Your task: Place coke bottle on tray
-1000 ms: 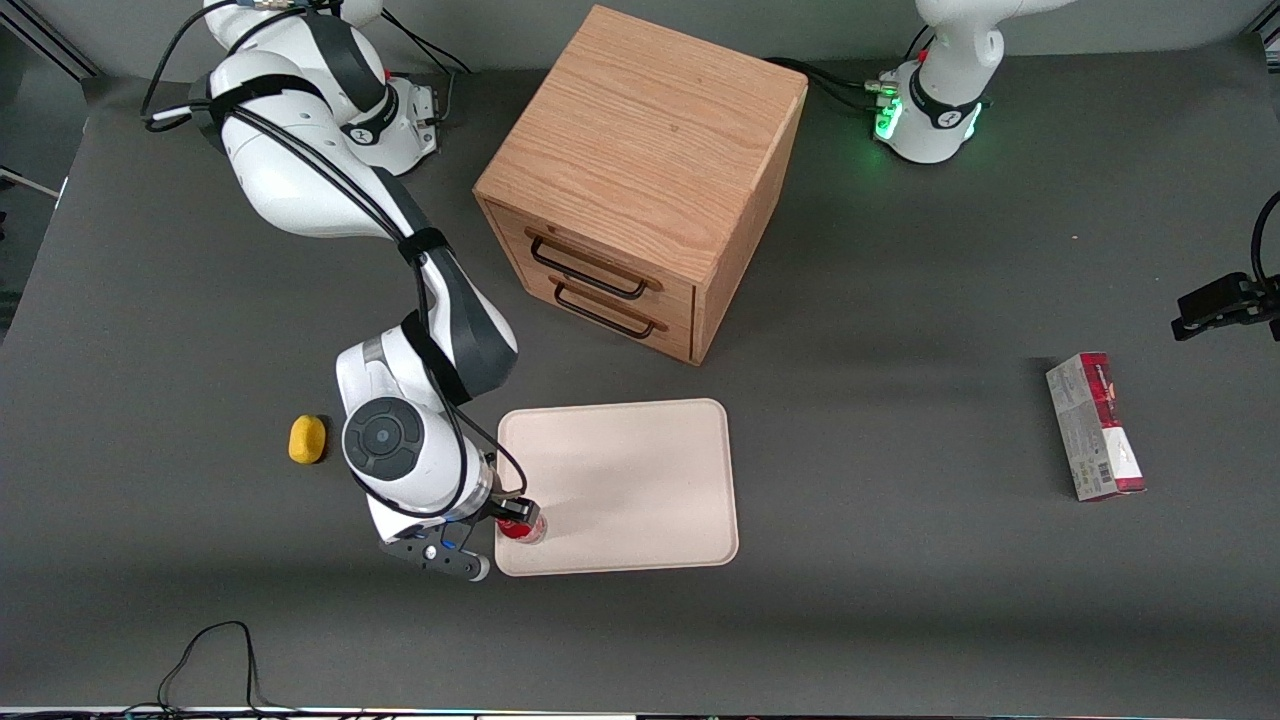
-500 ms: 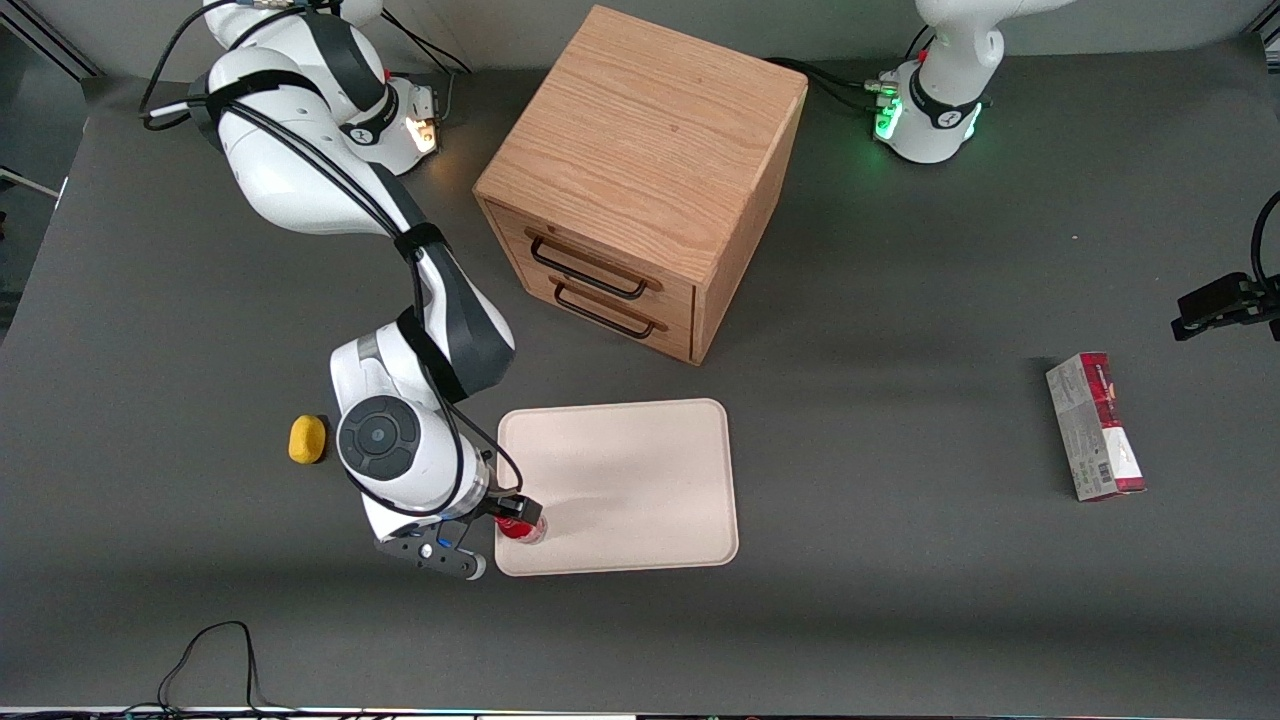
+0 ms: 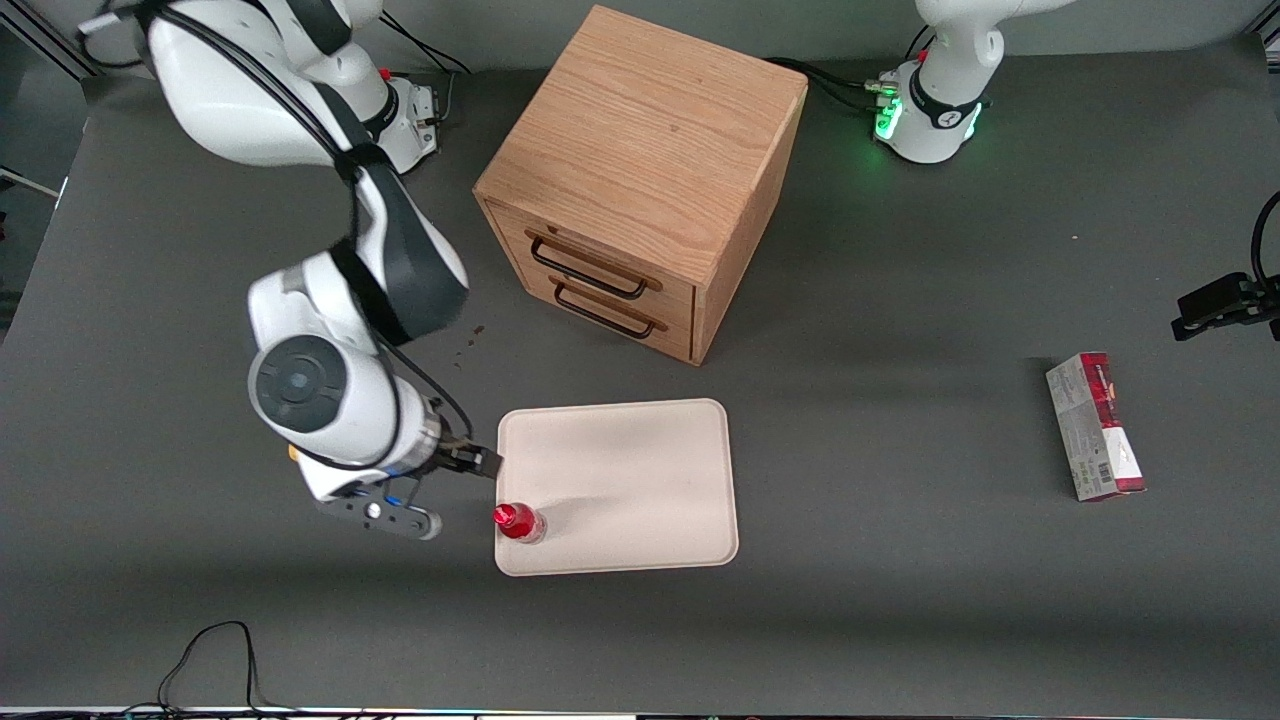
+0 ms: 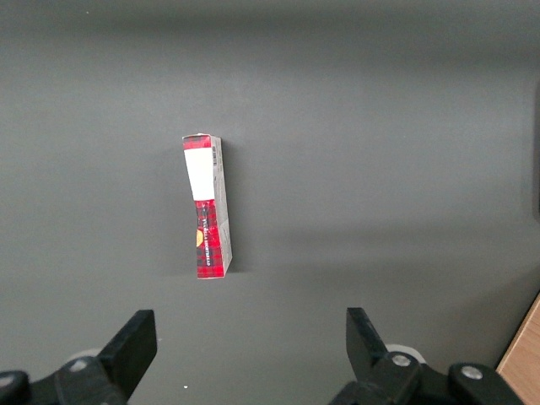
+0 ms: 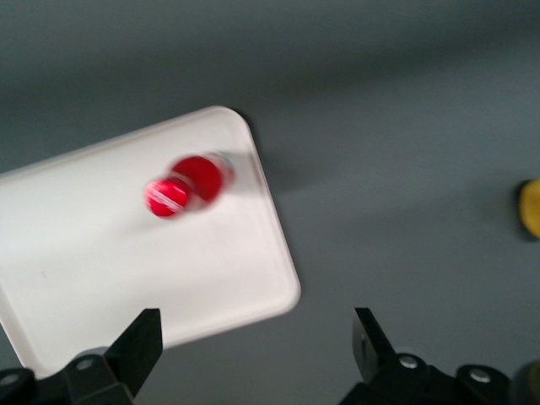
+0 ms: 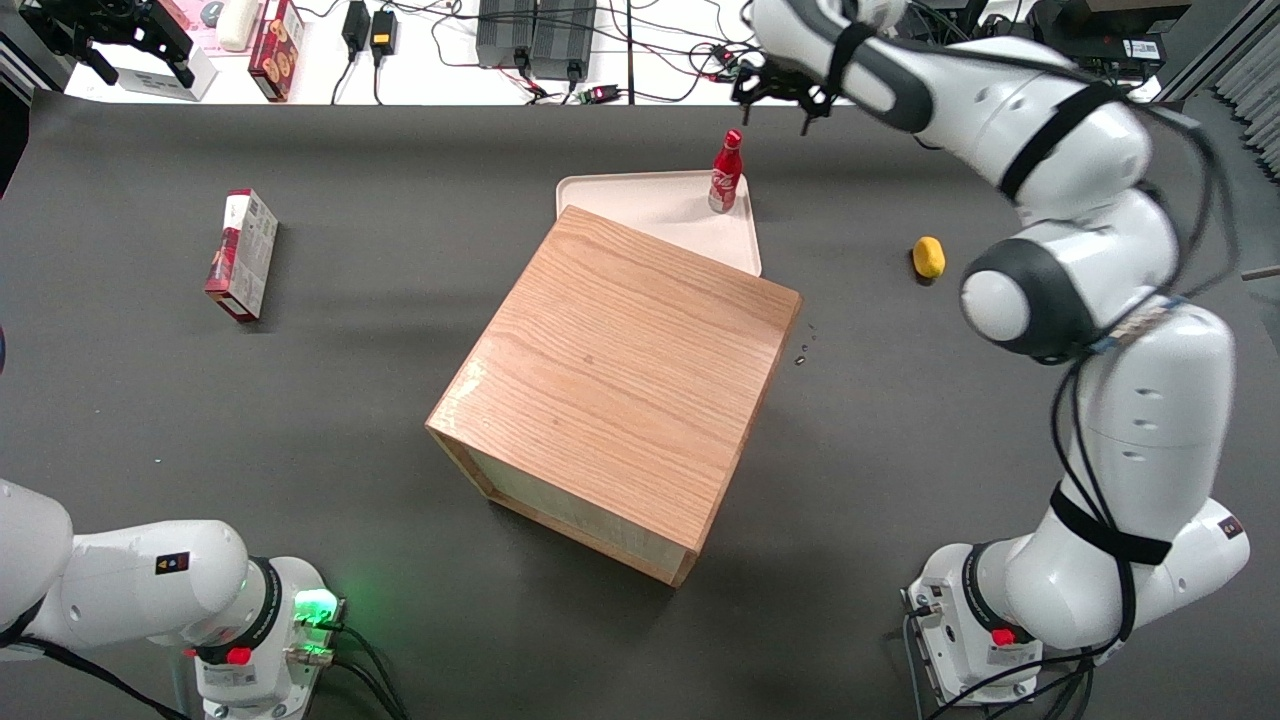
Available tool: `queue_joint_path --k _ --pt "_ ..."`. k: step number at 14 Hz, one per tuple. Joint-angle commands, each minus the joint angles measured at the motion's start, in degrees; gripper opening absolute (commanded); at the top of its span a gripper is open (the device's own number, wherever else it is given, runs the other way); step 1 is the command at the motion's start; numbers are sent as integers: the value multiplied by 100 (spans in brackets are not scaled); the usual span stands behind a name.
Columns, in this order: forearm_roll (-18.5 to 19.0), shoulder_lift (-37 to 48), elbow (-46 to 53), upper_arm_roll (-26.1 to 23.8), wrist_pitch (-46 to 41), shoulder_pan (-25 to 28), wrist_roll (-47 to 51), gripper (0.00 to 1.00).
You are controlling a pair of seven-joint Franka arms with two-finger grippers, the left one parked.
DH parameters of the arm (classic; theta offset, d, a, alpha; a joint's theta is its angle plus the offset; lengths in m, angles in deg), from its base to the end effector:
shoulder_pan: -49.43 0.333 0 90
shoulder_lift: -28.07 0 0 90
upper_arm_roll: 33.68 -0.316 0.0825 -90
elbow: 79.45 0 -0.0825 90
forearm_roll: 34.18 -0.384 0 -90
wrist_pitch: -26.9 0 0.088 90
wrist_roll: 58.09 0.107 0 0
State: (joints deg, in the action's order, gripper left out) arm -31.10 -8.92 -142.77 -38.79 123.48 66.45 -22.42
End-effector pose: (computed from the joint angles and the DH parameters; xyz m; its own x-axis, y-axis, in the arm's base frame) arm 0.6842 0.2526 0.4368 0.9687 -0.2428 -0.0515 -0.2412 -0.9698 0.0361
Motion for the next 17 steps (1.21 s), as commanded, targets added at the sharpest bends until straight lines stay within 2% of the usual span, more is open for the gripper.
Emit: queue_joint_path --k 1,4,9,11,14,17 --pt "-299 1577 -1970 28 178 -452 -856 100" --pt "-449 2588 -3061 63 204 -813 -1648 100" --pt "-449 4056 -4388 599 195 -832 -2440 100" --pt "-449 4566 -4846 635 195 -997 -2651 100" --pt "-449 4928 -4866 617 -208 -1428 -3161 100" --pt "-449 4903 -4594 635 -428 -1526 -3171 100"
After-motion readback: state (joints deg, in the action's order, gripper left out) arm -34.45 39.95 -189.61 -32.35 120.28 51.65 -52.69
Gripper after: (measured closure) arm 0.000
